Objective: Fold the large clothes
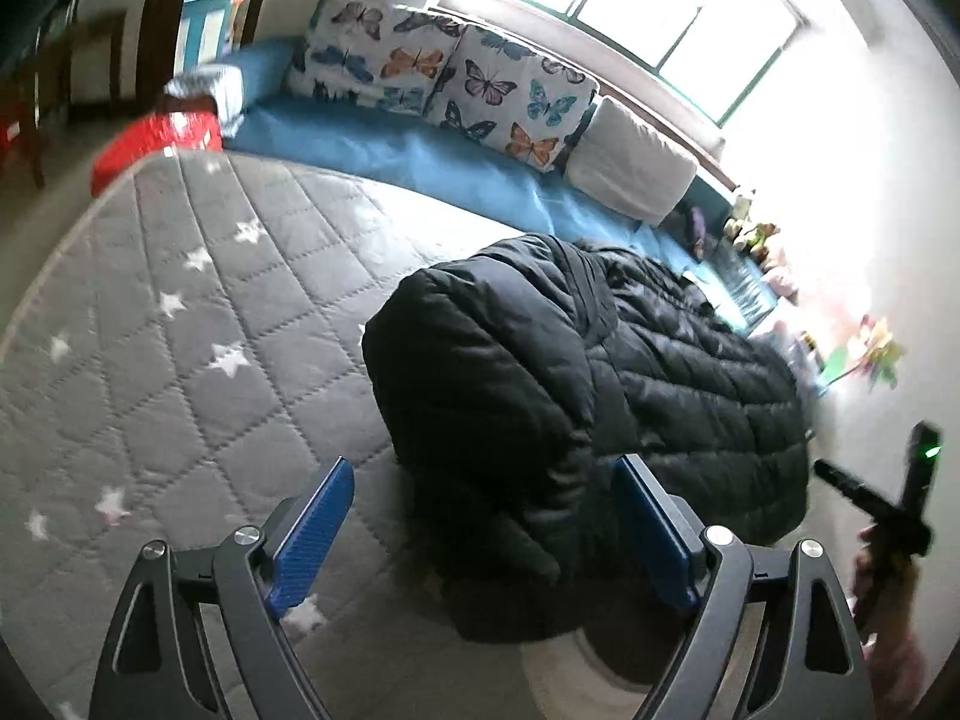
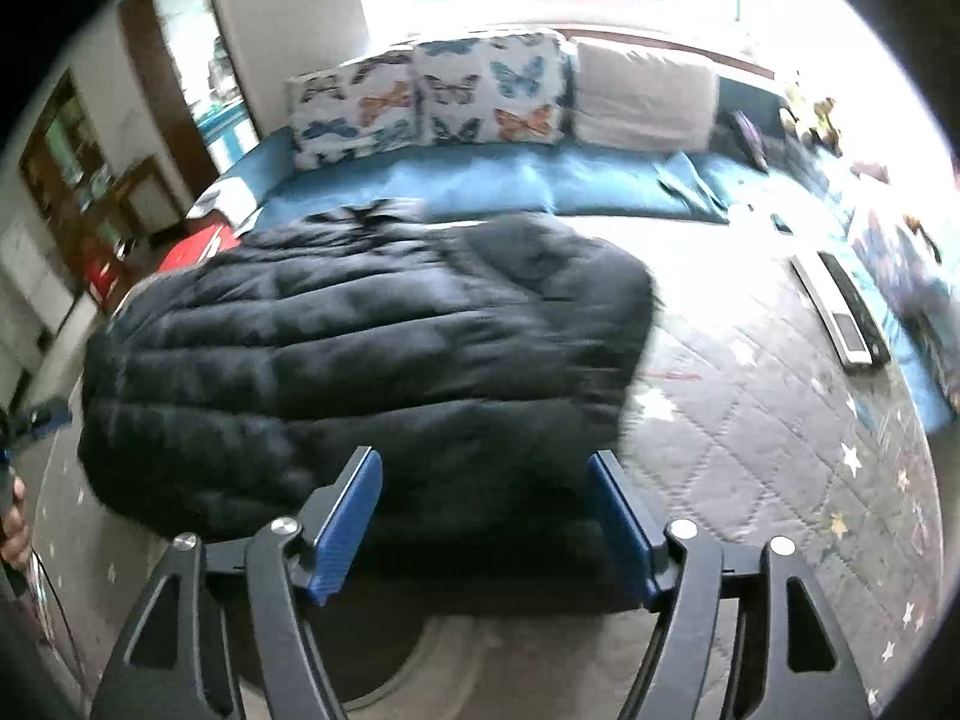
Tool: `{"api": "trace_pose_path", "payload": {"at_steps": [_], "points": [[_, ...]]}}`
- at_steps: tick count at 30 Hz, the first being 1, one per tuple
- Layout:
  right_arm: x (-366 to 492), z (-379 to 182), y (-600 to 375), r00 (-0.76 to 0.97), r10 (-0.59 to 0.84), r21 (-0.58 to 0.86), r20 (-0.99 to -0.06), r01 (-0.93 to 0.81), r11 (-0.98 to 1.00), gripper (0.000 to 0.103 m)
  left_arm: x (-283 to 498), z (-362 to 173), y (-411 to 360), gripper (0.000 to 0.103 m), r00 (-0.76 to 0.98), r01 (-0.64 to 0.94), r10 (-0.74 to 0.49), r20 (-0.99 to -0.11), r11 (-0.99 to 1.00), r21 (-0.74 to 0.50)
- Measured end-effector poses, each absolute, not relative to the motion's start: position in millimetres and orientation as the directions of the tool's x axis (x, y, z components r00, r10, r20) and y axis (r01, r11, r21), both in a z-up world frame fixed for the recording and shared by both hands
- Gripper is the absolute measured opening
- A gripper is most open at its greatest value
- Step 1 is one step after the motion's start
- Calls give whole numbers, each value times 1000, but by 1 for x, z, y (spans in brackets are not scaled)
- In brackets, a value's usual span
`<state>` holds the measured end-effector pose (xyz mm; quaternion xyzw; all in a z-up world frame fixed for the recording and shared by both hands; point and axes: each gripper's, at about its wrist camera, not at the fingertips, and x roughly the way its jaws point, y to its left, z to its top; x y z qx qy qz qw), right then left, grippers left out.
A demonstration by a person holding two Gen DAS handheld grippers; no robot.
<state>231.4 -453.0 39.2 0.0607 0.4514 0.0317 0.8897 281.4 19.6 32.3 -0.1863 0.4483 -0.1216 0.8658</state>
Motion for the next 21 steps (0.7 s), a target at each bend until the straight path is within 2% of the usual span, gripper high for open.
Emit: {"api": "trace_pose_path", "payload": {"at_steps": [4, 8, 11, 17, 21], "points": [[249, 18, -482, 557, 191, 259, -808, 46, 965, 78, 297, 16, 30, 94, 538, 29, -456, -709, 850, -526], [263, 2, -499, 546, 328, 415, -771, 41, 909, 85, 311, -1, 35, 94, 517, 13, -496, -698, 820, -573], [277, -7, -503, 529, 394, 474, -751, 17, 880, 91, 318, -10, 41, 103, 509, 1, -525, -683, 793, -609], [299, -28, -514, 478, 518, 591, -709, 3, 807, 103, 328, -25, 48, 103, 493, 4, -590, -639, 736, -677], [302, -38, -514, 469, 572, 647, -673, -3, 763, 103, 338, -36, 49, 103, 475, -8, -634, -610, 691, -723]]}}
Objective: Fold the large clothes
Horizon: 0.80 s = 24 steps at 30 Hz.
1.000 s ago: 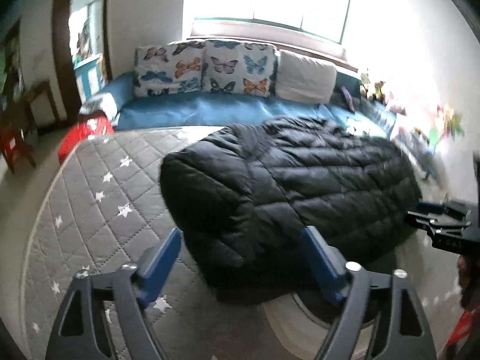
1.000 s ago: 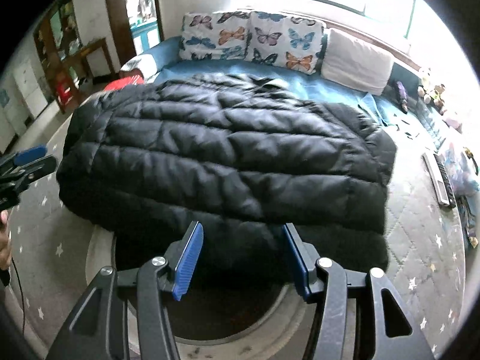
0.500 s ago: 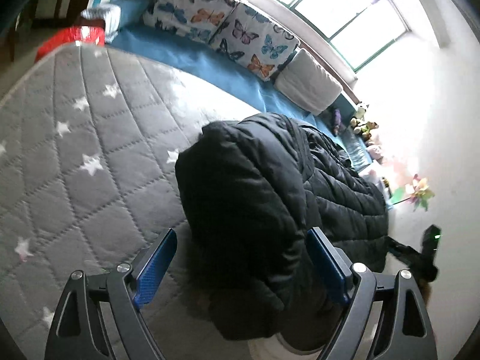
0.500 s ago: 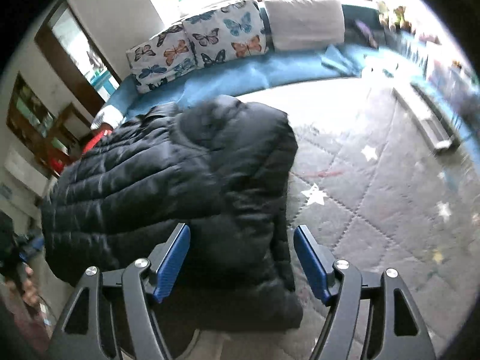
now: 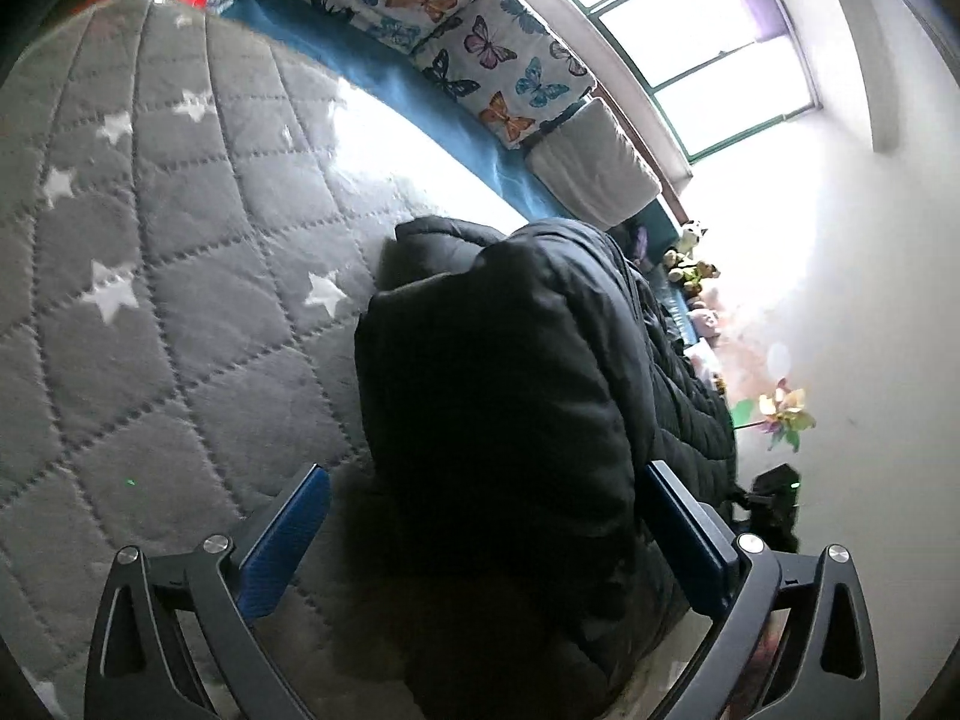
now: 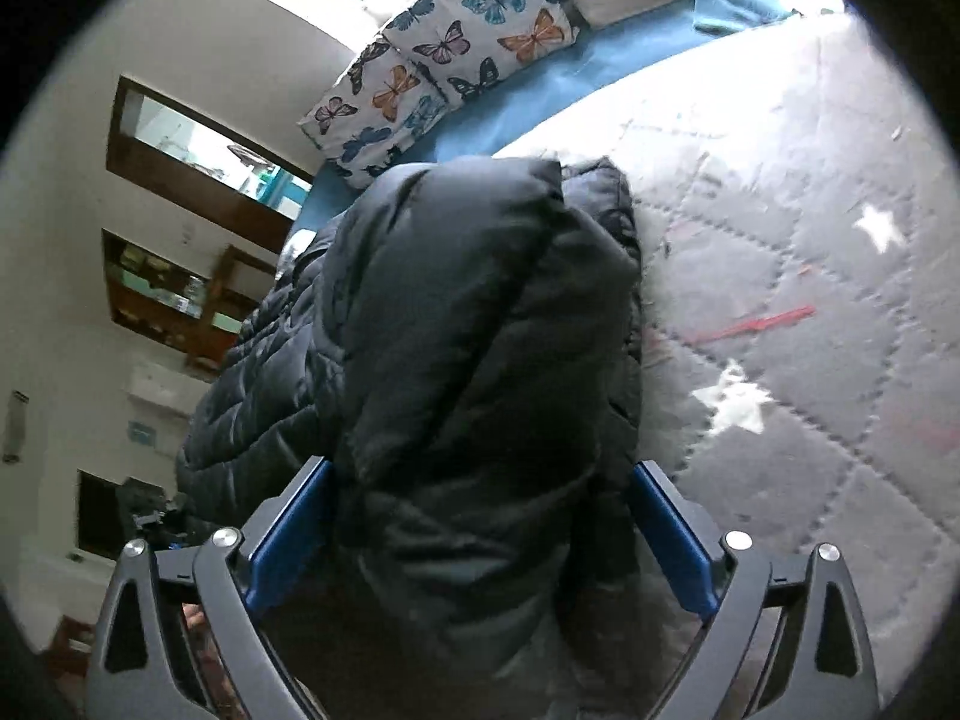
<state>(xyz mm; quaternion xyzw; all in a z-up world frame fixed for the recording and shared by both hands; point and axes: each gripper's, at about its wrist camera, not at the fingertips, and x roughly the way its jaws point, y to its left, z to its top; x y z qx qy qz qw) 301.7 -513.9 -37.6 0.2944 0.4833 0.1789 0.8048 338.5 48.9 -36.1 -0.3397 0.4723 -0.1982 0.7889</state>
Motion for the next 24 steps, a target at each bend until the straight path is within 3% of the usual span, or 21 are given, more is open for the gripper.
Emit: {"api": "trace_pose_path", "payload": {"at_steps": [11, 24], "points": [[311, -34, -509, 423, 592, 638, -686, -43, 769, 103, 357, -54, 24, 103, 407, -3, -731, -547, 598, -802], [307, -35, -510, 383, 611, 629, -693, -95, 772, 103, 367, -52, 3, 103, 354, 10, -712, -606, 651, -759]]}}
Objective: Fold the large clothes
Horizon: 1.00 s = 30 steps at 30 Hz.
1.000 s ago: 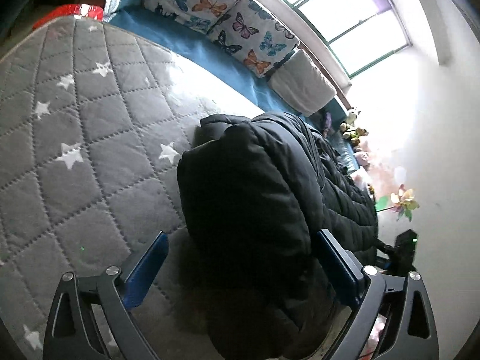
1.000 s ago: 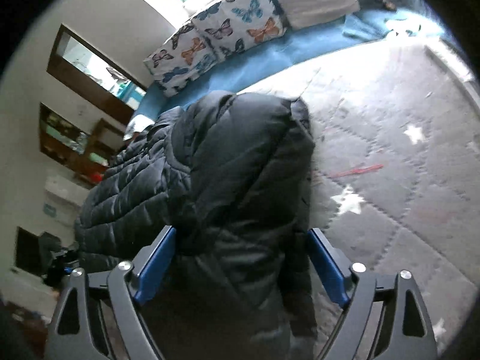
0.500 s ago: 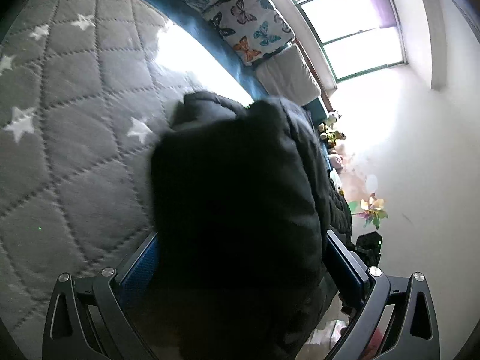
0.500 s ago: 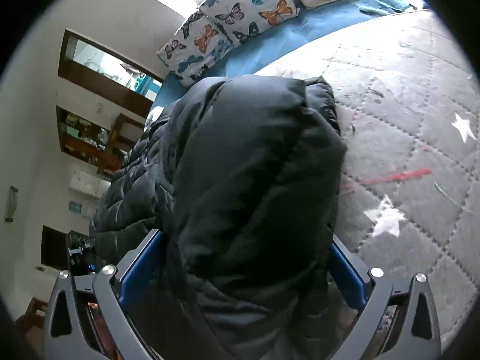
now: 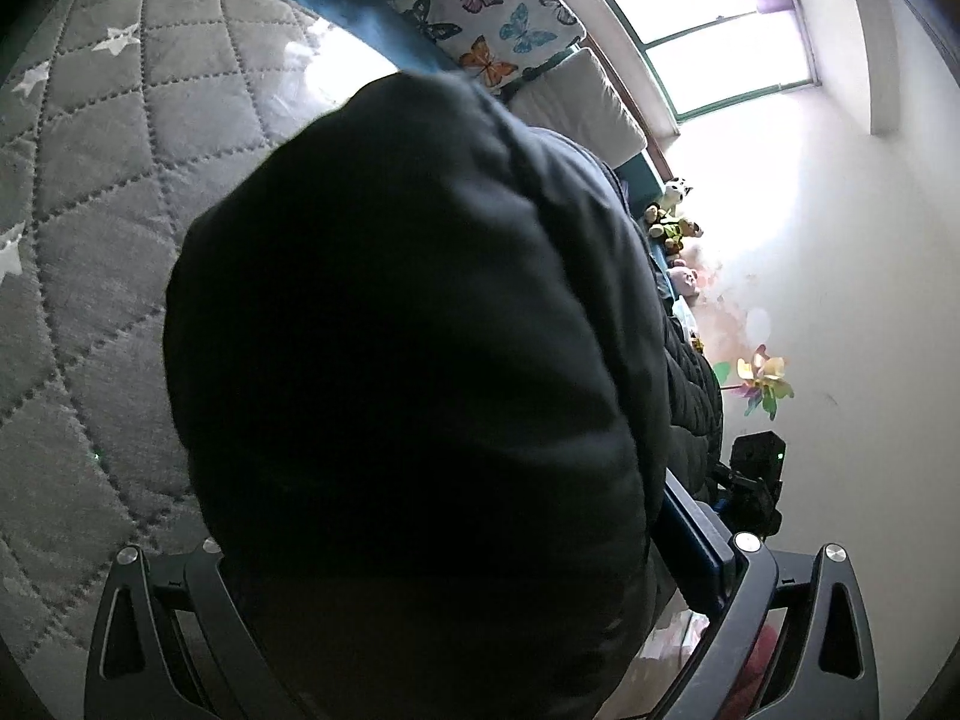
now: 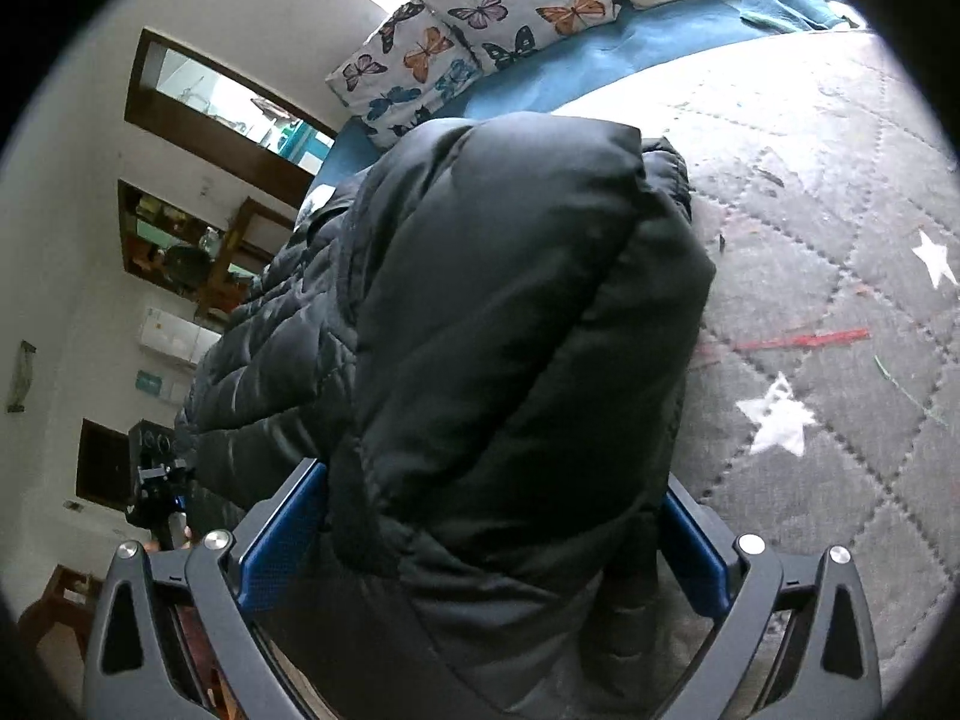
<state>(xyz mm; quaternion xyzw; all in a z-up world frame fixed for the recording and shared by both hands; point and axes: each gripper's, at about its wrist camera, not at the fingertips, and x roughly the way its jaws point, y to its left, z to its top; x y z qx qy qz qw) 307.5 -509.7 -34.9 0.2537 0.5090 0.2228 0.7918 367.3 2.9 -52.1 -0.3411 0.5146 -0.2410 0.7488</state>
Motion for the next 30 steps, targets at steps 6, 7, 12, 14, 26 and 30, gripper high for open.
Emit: {"api": "trace_pose_path", "payload": {"at_steps": [6, 7, 12, 14, 26, 30], "points": [[305, -32, -500, 370, 612, 627, -699, -94, 773, 103, 366, -51, -5, 103, 340, 30, -695, -633, 681, -732], [302, -29, -497, 369, 614, 626, -698, -101, 773, 103, 366, -50, -5, 102, 336, 35, -697, -633, 681, -732], [275, -21, -484, 319, 609, 589, -726, -168, 791, 103, 365, -44, -1, 99, 303, 64, -693, -654, 699, -712], [273, -21, -487, 313, 610, 593, -728, -159, 789, 103, 367, -44, -1, 100, 294, 59, -694, -657, 699, -713], [282, -30, -481, 310, 645, 633, -699, -153, 759, 103, 381, -39, -20, 103, 292, 20, -679, -673, 708, -706], [269, -18, -473, 312, 641, 608, -702, -205, 767, 101, 375, -29, -23, 98, 306, 56, -667, -679, 725, -686]]}}
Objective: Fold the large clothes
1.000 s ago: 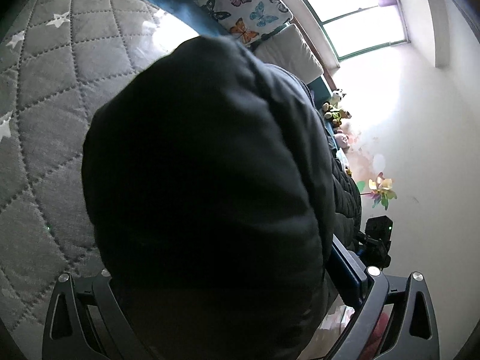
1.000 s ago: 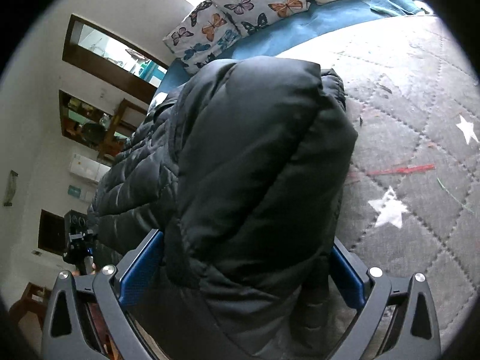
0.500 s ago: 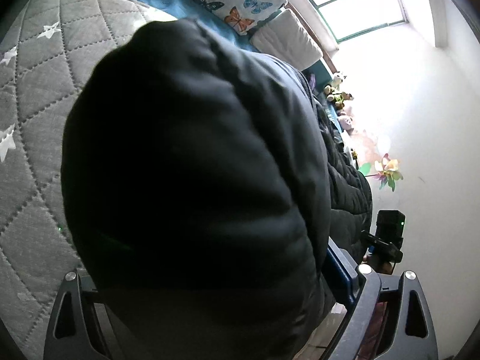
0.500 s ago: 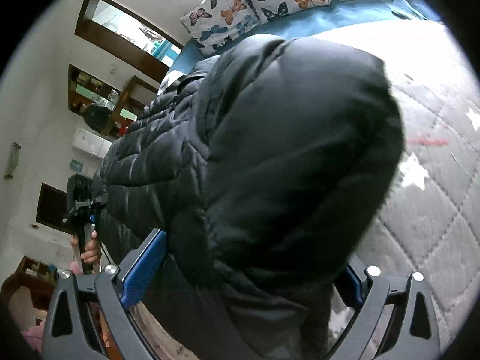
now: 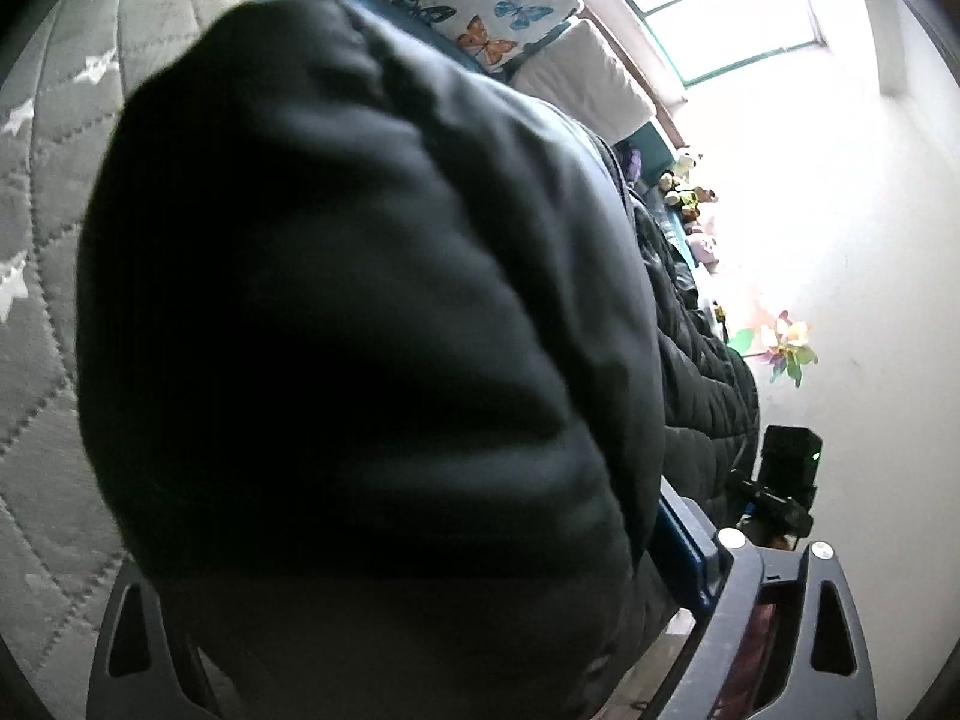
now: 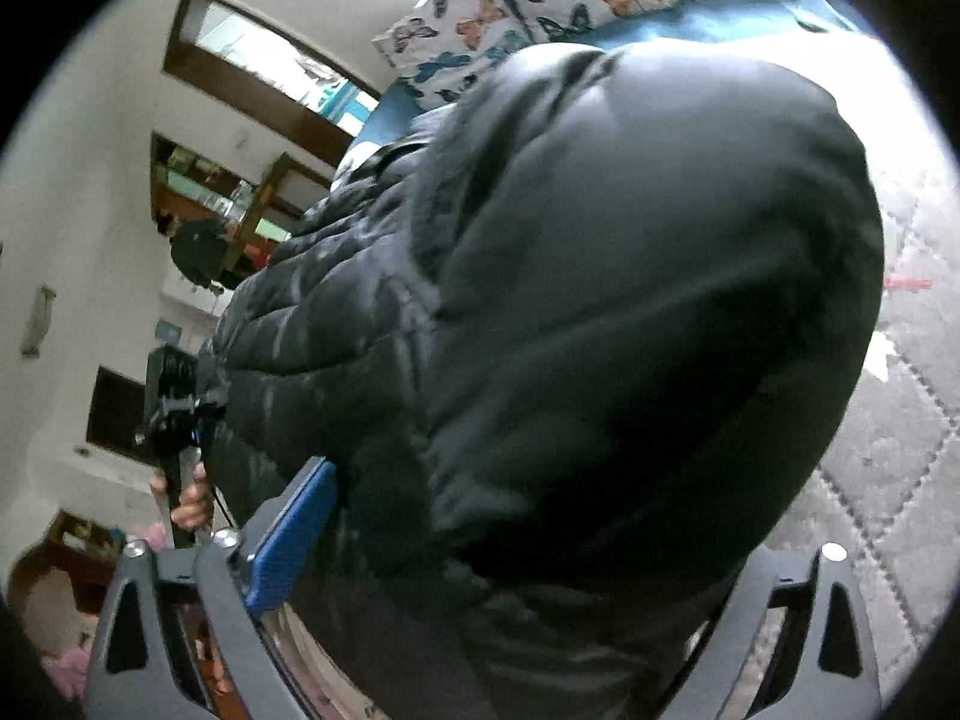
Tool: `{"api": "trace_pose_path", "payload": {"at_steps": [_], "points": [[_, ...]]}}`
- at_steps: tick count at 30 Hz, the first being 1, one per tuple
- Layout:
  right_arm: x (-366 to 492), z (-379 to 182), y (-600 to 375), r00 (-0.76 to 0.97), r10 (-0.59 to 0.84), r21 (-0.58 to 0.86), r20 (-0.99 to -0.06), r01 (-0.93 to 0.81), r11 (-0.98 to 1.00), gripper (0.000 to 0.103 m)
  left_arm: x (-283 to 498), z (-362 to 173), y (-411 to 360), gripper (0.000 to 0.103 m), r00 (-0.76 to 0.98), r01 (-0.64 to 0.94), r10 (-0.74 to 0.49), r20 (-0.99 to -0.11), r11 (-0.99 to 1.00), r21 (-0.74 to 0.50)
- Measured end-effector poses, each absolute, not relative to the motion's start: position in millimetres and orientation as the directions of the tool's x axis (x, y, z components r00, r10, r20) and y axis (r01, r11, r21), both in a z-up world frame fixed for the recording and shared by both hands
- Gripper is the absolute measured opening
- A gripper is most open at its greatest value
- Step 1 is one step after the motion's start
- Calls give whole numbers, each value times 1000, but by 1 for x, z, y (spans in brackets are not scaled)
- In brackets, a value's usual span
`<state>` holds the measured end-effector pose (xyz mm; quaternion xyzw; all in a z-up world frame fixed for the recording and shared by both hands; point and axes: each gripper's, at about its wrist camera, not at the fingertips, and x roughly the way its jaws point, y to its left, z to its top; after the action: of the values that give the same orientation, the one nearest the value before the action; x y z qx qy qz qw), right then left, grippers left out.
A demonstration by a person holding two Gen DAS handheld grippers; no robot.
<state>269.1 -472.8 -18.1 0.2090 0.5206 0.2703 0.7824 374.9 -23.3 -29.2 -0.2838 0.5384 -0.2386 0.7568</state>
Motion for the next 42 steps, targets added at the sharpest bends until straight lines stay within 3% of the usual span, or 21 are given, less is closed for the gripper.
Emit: {"api": "trace_pose_path", "payload": {"at_steps": [6, 8, 9, 11, 17, 24, 32, 38, 42], "points": [[275, -33, -484, 315, 658, 645, -684, -160, 747, 99, 382, -31, -29, 97, 330, 52, -669, -666, 717, -695], [272, -31, -483, 339, 652, 647, -678, -145, 748, 96, 383, -26, -33, 91, 345, 47, -654, -673, 729, -683], [268, -25, -481, 352, 645, 639, -679, -150, 754, 93, 379, -19, -37, 88, 364, 56, -635, -681, 745, -665], [260, -13, -476, 383, 634, 627, -672, -161, 762, 74, 369, -3, -43, 77, 397, 79, -604, -691, 772, -630], [234, 28, -467, 462, 580, 567, -671, -184, 803, 56, 358, 46, -74, 64, 439, 137, -587, -681, 792, -595], [191, 84, -496, 547, 492, 483, -677, -175, 858, 54, 345, 94, -158, 63, 424, 242, -646, -635, 756, -608], [146, 117, -569, 630, 356, 402, -690, -75, 912, 54, 367, 114, -313, 63, 345, 327, -717, -606, 697, -639], [128, 89, -612, 628, 287, 383, -724, 18, 924, 54, 378, 81, -436, 63, 283, 346, -730, -622, 682, -644], [126, 44, -633, 583, 268, 401, -767, 110, 909, 60, 367, 48, -478, 65, 267, 317, -670, -692, 740, -593]]}}
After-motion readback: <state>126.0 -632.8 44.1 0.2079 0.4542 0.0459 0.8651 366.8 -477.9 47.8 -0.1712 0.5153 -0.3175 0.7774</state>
